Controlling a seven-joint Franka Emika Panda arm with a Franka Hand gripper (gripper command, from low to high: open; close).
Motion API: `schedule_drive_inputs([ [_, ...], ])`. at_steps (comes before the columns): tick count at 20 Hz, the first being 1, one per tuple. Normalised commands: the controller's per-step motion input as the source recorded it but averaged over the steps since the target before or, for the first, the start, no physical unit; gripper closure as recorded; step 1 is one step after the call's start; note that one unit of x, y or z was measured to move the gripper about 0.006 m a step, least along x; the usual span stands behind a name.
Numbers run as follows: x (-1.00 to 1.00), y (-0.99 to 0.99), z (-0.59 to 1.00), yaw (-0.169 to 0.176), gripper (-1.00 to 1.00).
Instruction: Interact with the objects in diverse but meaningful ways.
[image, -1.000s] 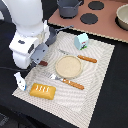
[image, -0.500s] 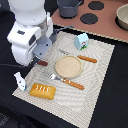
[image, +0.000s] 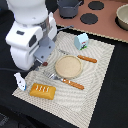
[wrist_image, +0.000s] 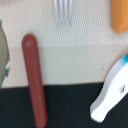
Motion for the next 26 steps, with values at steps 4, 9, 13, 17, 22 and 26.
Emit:
schedule_drive_inputs([
  [4, 0.38, -0.65, 0.29, 0.050, -1.00],
  [9, 0.36, -0.70, 0.22, 0.051, -1.00],
  [13, 0.24, -0.68, -0.02, 0.110, -1.00],
  [17, 0.38, -0.56, -0.06, 0.087, -1.00],
  [22, 0.62, -0.29, -0.02, 0.025, -1.00],
  [26, 0.84, -0.03, 0.01, 0.000, -1.00],
])
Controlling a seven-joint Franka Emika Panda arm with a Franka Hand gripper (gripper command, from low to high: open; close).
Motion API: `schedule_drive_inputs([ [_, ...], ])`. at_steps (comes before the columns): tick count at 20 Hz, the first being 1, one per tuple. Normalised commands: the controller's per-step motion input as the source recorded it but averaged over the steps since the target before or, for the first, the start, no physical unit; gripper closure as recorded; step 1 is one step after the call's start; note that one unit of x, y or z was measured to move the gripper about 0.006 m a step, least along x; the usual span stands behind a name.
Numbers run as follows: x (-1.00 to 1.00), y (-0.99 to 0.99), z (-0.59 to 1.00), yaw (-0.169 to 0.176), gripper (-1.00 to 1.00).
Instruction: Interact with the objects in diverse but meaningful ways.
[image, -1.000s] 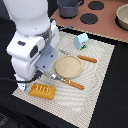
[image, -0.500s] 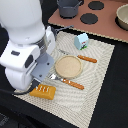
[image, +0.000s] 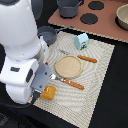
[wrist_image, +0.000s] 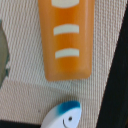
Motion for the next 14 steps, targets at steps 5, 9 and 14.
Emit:
schedule_drive_inputs([
  [5, 0.59, -0.07, -0.09, 0.011, -1.00],
  [9, 0.31, -0.13, -0.22, 0.031, -1.00],
  [14, 0.04, -0.16, -0.18, 0.052, -1.00],
])
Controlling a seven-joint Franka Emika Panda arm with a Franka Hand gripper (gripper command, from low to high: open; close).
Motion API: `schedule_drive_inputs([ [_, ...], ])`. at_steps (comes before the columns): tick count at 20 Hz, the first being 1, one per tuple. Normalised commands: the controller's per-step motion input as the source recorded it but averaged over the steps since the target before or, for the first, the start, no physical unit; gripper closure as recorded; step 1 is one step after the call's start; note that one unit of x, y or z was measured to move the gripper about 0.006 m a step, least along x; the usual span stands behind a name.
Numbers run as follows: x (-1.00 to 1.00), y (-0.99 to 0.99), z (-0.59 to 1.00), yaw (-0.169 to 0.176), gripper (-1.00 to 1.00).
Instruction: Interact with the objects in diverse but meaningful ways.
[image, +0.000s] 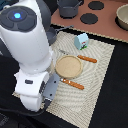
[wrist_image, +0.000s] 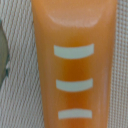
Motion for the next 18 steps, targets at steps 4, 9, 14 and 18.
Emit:
schedule_drive_inputs([
  [4, -0.04, -0.15, 0.02, 0.057, -1.00],
  [9, 0.05, -0.16, 0.26, 0.025, 1.00],
  [14, 0.17, -0.13, 0.25, 0.017, 1.00],
  [18, 0.17, -0.09, 0.04, 0.016, 1.00],
])
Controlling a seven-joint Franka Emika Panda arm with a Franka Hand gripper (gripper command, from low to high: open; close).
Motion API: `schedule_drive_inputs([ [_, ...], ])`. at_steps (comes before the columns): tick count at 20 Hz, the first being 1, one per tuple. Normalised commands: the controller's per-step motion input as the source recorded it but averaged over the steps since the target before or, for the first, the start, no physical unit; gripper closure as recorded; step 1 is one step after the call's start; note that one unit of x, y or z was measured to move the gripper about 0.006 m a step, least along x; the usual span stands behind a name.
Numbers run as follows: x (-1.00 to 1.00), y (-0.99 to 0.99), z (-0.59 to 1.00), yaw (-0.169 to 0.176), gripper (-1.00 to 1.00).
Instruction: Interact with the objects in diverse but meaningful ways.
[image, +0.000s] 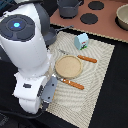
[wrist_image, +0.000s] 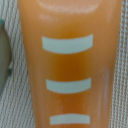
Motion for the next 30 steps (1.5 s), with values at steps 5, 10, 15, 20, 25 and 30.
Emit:
schedule_drive_inputs([
  [5, 0.33, 0.02, -0.06, 0.008, 1.00],
  [10, 0.35, 0.04, -0.15, 0.001, 1.00],
  [15, 0.15, 0.00, 0.89, 0.018, 1.00],
  [20, 0.01, 0.15, 1.00, 0.018, 1.00],
  [25, 0.11, 0.34, 1.00, 0.034, 1.00],
  [30, 0.06, 0.40, 1.00, 0.053, 1.00],
])
